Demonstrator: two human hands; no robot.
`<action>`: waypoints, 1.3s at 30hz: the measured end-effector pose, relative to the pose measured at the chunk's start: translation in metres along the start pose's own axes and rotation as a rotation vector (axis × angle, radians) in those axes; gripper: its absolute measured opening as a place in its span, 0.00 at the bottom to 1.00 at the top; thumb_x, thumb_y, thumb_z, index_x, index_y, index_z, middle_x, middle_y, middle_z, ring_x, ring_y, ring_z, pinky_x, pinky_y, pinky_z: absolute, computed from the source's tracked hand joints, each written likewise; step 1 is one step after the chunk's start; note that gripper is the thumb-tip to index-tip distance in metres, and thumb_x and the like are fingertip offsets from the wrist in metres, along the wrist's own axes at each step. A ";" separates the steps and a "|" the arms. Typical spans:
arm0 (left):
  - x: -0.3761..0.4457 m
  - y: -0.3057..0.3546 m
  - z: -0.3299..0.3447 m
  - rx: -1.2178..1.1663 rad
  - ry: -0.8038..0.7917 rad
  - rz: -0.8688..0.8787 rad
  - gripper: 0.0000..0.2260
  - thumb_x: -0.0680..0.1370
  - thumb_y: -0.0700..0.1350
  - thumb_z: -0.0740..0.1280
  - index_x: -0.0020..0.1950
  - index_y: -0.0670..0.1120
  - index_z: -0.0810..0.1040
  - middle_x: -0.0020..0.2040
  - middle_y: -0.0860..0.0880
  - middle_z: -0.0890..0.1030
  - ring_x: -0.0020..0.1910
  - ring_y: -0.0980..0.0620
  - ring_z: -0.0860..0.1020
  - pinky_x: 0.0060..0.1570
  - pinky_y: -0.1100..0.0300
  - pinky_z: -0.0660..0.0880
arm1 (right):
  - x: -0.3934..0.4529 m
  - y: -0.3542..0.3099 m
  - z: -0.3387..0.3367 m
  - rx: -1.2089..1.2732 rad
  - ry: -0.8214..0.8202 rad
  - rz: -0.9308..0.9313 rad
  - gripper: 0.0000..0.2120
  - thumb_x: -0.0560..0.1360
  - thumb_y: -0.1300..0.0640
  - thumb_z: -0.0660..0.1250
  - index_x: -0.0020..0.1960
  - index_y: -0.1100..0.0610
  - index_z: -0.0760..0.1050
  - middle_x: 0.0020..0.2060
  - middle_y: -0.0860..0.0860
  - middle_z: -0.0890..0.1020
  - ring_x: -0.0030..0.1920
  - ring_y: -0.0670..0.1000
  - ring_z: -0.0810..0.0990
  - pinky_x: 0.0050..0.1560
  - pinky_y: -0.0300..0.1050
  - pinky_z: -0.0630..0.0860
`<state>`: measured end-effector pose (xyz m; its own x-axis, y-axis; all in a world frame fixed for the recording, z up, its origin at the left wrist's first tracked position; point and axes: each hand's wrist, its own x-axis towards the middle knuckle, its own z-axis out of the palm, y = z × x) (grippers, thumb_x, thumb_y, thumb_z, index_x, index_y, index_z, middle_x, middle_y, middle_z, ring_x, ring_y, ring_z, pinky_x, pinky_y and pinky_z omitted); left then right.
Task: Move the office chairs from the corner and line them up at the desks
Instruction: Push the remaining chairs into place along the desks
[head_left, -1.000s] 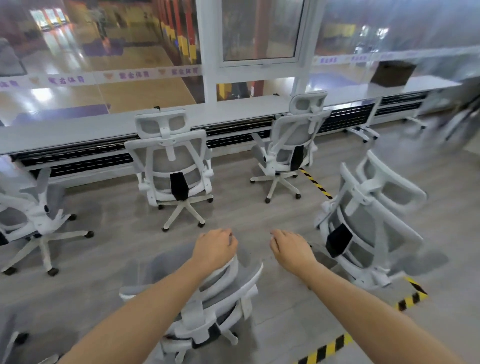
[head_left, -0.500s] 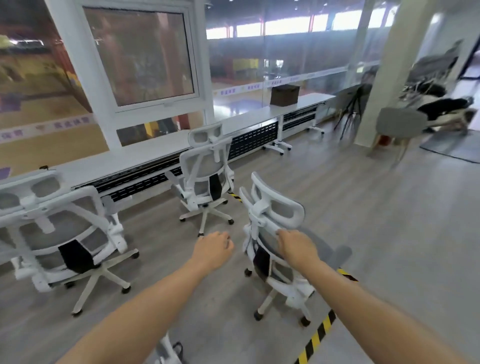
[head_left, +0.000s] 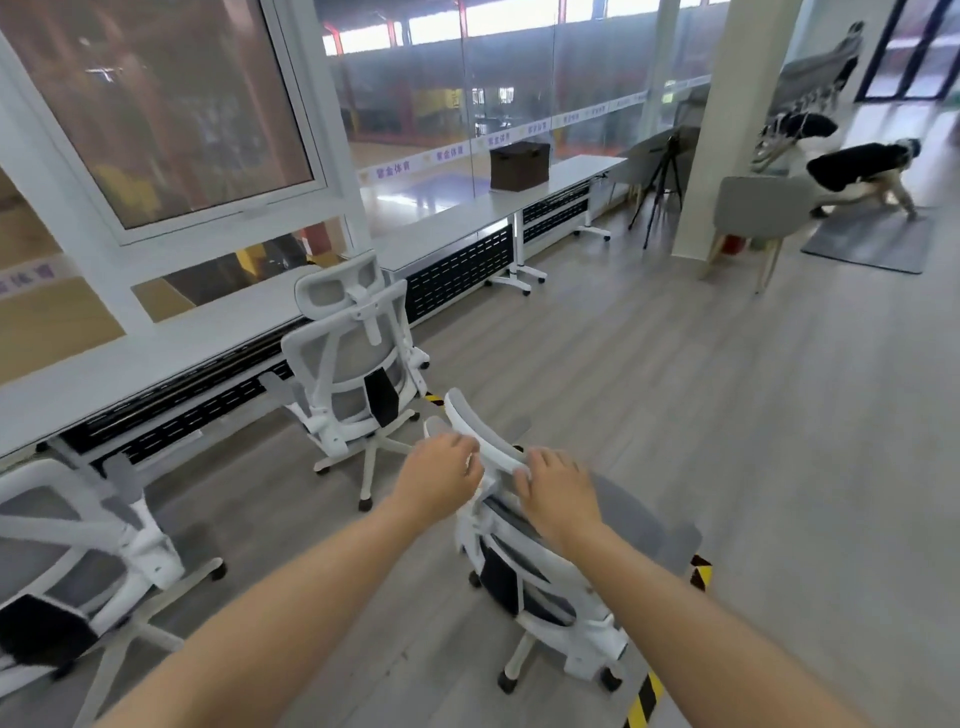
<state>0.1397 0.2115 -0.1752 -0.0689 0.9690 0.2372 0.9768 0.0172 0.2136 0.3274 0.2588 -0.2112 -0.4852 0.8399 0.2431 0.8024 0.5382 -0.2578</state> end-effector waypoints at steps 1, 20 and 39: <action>0.021 -0.009 0.007 0.008 0.009 0.016 0.14 0.79 0.49 0.57 0.55 0.47 0.80 0.50 0.50 0.81 0.50 0.47 0.77 0.51 0.50 0.75 | 0.011 -0.001 0.010 -0.026 0.003 -0.019 0.26 0.81 0.43 0.42 0.61 0.53 0.73 0.57 0.49 0.80 0.58 0.54 0.76 0.57 0.51 0.71; 0.220 -0.082 0.082 0.120 -0.418 0.356 0.22 0.76 0.55 0.45 0.43 0.54 0.78 0.45 0.51 0.79 0.52 0.48 0.72 0.57 0.51 0.62 | 0.109 0.061 0.053 -0.199 0.271 -0.098 0.16 0.83 0.44 0.55 0.42 0.49 0.75 0.35 0.46 0.77 0.30 0.48 0.76 0.25 0.44 0.65; 0.257 -0.007 0.108 0.220 -0.276 -0.150 0.22 0.75 0.52 0.46 0.43 0.49 0.79 0.35 0.50 0.78 0.38 0.50 0.75 0.51 0.52 0.61 | 0.226 0.193 0.045 -0.067 0.229 -0.357 0.18 0.80 0.49 0.57 0.34 0.54 0.73 0.30 0.50 0.74 0.34 0.55 0.71 0.37 0.50 0.69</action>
<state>0.1374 0.4866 -0.2177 -0.1870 0.9810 -0.0513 0.9822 0.1877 0.0109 0.3570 0.5560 -0.2479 -0.6529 0.5605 0.5095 0.6226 0.7802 -0.0605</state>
